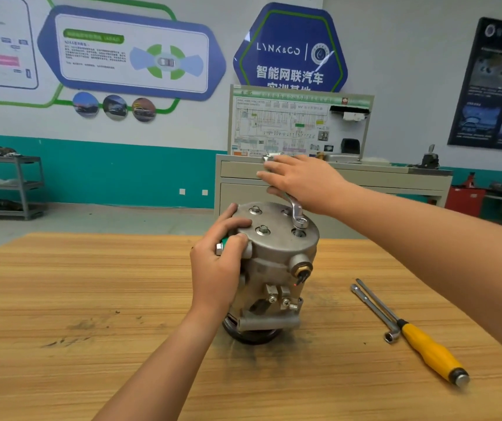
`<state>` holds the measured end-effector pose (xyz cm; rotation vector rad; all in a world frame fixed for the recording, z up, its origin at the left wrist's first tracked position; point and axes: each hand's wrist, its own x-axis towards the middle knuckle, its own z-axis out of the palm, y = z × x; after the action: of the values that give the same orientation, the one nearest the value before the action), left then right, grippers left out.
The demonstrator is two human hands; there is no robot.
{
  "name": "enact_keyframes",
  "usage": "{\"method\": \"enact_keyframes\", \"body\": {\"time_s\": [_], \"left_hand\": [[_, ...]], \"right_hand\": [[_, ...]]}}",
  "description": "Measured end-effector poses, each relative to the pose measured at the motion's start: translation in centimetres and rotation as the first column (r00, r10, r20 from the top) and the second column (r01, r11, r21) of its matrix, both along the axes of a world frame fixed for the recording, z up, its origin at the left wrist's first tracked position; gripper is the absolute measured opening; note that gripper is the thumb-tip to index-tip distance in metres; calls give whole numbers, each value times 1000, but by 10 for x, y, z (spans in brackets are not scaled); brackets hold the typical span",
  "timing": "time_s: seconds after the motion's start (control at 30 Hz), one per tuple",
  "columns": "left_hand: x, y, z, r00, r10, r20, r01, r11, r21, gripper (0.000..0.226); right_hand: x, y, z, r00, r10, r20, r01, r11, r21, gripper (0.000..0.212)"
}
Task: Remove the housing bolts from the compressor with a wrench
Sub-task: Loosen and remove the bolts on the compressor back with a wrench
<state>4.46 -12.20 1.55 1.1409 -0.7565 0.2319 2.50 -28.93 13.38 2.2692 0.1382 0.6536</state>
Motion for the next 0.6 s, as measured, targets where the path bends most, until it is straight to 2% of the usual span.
{"method": "enact_keyframes", "body": {"time_s": [0.13, 0.2, 0.27, 0.33, 0.37, 0.4, 0.43, 0.47, 0.53, 0.6], "left_hand": [[2, -4, 4, 1000, -20, -5, 20, 1000, -2, 25], [6, -3, 4, 999, -30, -10, 30, 999, -18, 26], [9, -1, 2, 999, -31, -7, 31, 999, -32, 27], [10, 2, 0, 1000, -26, -9, 26, 999, -39, 28], [11, 3, -1, 1000, -26, -11, 26, 999, -39, 28], [11, 5, -1, 1000, -26, -13, 26, 999, -35, 28], [11, 6, -1, 1000, -24, -14, 24, 999, -31, 28], [10, 6, -1, 1000, -19, -12, 19, 999, -30, 28], [10, 7, -4, 1000, -1, -4, 1, 999, -33, 28], [8, 7, -7, 1000, 25, 6, -25, 999, -33, 27]], "right_hand": [[6, 10, 5, 995, 67, -73, -70, 997, -27, 47], [10, 8, 1, 993, 117, -32, -117, 993, -7, 42], [12, 7, -5, 978, 193, 83, -203, 969, 141, 39], [8, 9, -1, 950, 149, 276, -258, 871, 418, 34], [5, 10, 4, 933, 78, 351, -277, 777, 565, 32], [0, 11, 9, 914, 14, 406, -307, 678, 668, 31], [-6, 12, 13, 893, -26, 449, -338, 620, 708, 29], [-15, 15, 15, 881, -39, 471, -354, 607, 712, 28], [-43, 25, 12, 902, -35, 430, -298, 668, 681, 26], [-77, 34, 2, 963, -97, 250, -90, 762, 641, 26]]}}
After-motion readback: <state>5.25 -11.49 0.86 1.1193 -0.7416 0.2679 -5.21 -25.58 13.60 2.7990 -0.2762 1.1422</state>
